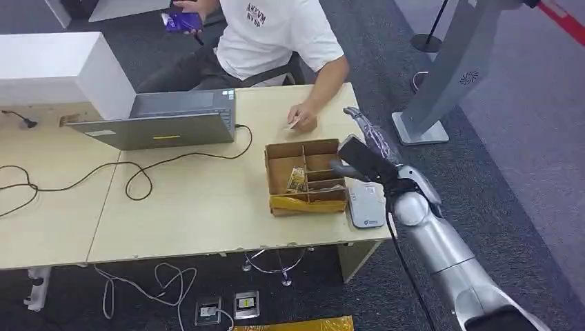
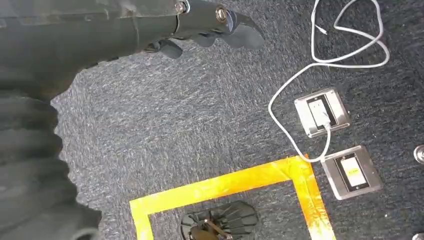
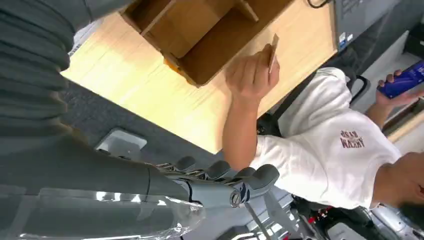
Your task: Pass the card to the sensor for recognition and then transmit it.
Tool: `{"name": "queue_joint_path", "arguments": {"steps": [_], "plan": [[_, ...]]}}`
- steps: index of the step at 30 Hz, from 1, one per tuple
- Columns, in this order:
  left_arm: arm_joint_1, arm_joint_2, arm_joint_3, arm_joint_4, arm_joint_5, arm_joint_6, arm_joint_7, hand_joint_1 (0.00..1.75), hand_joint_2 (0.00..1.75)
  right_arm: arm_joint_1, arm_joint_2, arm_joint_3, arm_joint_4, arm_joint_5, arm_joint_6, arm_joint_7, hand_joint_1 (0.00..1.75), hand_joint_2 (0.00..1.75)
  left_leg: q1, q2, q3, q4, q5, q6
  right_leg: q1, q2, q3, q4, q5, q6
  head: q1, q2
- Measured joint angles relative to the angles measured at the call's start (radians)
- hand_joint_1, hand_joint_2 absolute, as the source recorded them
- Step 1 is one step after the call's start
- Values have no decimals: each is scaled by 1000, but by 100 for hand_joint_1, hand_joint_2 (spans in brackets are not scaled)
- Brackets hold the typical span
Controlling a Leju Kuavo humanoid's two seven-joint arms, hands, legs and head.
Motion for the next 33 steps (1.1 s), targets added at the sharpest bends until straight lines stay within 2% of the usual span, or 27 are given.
{"name": "queue_joint_path", "arguments": {"steps": [9,14,20,29,33], "plan": [[-3,10,-11,0,2,-10,2,0,0,21,-31,11,-55,232,70,18,0,175,0,0,0,0,0,0,0,0,0,0,0,0,0,0],[-7,12,-14,0,2,-15,5,0,0,33,-45,22,-96,344,132,22,0,175,0,0,0,0,0,0,0,0,0,0,0,0,0,0],[-14,13,-15,0,2,-15,6,0,0,34,-49,37,-127,405,168,28,0,175,0,0,0,0,0,0,0,0,0,0,0,0,0,0],[-13,13,-16,0,13,-14,8,0,0,38,-49,61,-139,438,187,42,0,175,0,0,-1,0,0,0,0,0,0,0,0,0,0,0],[-8,12,-16,0,23,-13,8,0,0,39,-46,79,-140,473,177,68,0,175,0,0,-1,0,0,0,0,-1,0,0,0,0,0,0]]}}
